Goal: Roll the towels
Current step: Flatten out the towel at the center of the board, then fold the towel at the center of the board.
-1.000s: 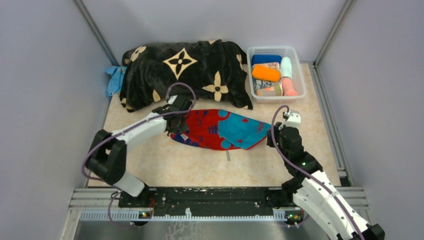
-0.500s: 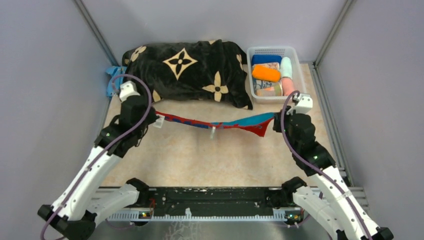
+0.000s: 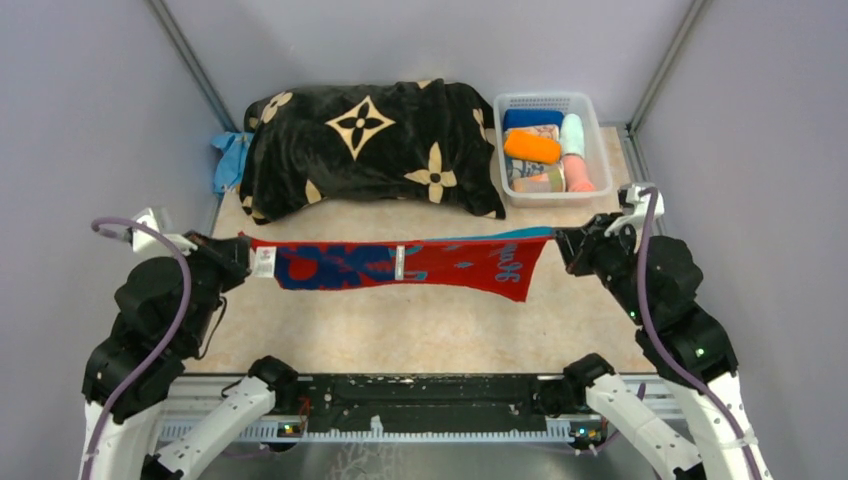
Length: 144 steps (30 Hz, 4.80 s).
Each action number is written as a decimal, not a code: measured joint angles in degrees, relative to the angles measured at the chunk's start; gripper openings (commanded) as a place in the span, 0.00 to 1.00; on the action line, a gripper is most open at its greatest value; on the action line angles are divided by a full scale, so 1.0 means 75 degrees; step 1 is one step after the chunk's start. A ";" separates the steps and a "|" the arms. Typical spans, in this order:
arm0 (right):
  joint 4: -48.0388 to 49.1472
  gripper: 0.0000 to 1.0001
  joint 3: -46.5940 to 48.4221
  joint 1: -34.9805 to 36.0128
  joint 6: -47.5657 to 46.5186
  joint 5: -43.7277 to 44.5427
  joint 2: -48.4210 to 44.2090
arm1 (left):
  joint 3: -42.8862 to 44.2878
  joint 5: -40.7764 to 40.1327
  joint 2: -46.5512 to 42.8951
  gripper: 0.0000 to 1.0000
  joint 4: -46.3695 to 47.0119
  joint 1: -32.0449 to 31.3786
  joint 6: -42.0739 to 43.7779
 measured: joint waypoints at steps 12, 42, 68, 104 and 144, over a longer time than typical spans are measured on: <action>-0.0746 0.00 -0.1166 -0.0006 0.0533 -0.0650 0.0286 | -0.1536 0.0731 0.0449 0.11 -0.0373 0.0000 -0.0198; 0.4284 0.00 -0.2110 -0.2057 0.0102 -0.0545 0.5977 | -0.2914 0.3416 0.6306 0.07 0.4887 0.2914 -0.0271; 0.2355 0.00 -0.4864 -0.2057 0.2256 -0.0921 0.2483 | -0.6210 0.3829 0.1515 0.08 0.2661 0.3165 -0.1821; 0.1081 0.01 -0.5986 -0.2057 0.4086 -0.0793 0.1454 | -0.6886 0.3739 0.0618 0.28 0.1419 0.3165 -0.3547; 0.4427 0.63 -0.4718 -0.2063 0.1612 -0.2804 0.4334 | -0.5257 0.5394 0.5030 0.49 0.4925 0.2946 -0.0915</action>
